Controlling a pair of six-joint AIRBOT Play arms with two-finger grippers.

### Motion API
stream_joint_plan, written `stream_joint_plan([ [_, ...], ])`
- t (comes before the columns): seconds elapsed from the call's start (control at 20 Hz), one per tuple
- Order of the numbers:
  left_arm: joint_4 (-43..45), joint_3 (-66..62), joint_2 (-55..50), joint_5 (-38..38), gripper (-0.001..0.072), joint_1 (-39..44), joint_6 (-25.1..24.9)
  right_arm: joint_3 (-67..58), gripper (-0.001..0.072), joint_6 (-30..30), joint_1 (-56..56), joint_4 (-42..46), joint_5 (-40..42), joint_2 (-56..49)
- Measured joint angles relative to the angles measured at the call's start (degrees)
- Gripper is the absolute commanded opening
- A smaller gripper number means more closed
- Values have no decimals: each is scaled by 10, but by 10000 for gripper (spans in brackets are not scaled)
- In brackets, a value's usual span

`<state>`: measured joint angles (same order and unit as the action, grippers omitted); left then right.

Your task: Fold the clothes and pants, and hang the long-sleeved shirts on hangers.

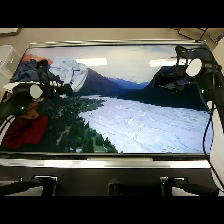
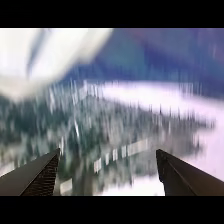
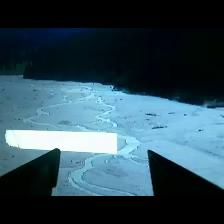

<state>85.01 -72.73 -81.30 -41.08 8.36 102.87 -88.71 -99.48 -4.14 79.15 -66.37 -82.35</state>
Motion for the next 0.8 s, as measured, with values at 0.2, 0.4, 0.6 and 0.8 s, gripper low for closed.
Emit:
stream_joint_plan([
  [0.2, -11, -226, -168, -57, 712, -80, 80, 0, 616, 14, 0, 4, 40, 0],
  [0.4, -99, -405, -319, -140, 713, -138, 103, 0, 616, 24, 0, 6, 49, 0],
  [0.6, -210, -418, -382, -87, 713, -141, 37, 0, 617, 28, 0, 6, 50, 0],
  [0.8, -230, -419, -413, -52, 713, -130, -8, 0, 616, 28, 0, 6, 43, 0],
])
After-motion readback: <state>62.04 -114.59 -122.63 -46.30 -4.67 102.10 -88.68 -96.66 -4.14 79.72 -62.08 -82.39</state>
